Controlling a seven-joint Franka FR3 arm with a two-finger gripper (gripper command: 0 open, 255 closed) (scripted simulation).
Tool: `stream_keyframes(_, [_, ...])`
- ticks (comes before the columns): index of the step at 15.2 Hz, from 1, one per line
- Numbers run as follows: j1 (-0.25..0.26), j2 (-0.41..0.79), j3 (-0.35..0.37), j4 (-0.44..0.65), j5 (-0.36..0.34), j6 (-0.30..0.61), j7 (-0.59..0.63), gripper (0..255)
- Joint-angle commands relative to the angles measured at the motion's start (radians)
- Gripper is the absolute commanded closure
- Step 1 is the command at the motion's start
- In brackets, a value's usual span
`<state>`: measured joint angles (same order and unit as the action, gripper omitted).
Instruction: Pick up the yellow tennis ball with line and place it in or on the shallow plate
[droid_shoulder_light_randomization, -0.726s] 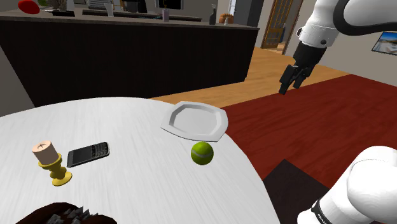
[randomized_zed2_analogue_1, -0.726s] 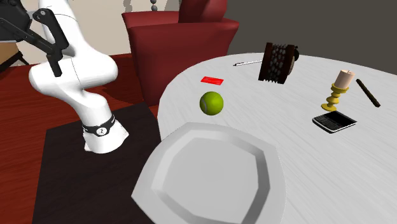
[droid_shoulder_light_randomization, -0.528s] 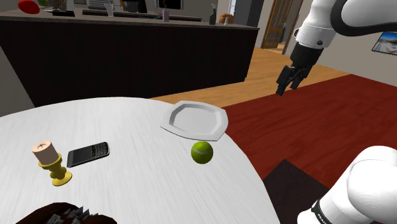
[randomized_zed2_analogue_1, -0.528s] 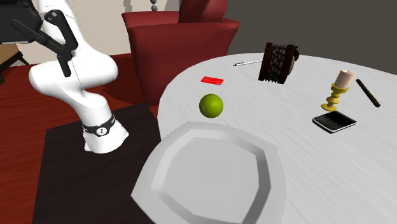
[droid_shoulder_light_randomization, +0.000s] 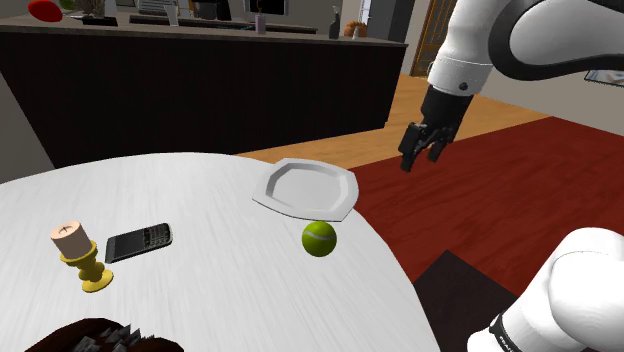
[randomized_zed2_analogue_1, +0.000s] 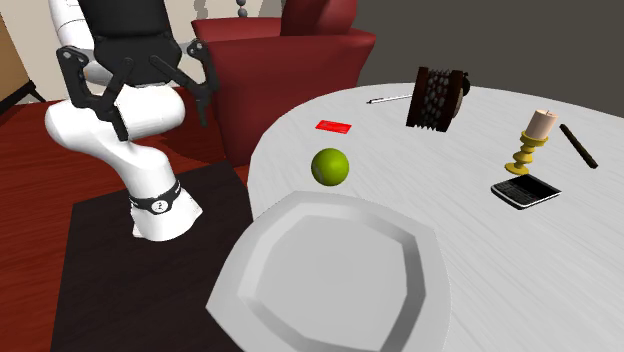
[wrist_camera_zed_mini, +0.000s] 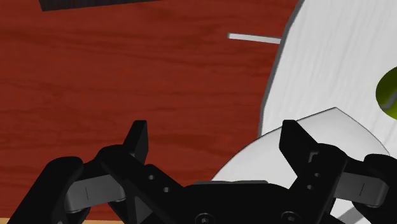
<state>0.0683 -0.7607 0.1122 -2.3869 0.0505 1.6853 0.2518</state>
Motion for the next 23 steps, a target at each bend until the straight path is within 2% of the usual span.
stream_keyframes(1, [0.013,0.03,0.035,0.004,0.03,0.022,0.043,0])
stream_keyframes(10, [0.063,0.208,0.205,0.08,0.14,0.119,0.244,0])
stream_keyframes(18, [0.084,0.427,0.353,0.222,0.166,0.206,0.429,0])
stream_keyframes(23, [0.087,0.44,0.364,0.18,0.168,0.261,0.431,0])
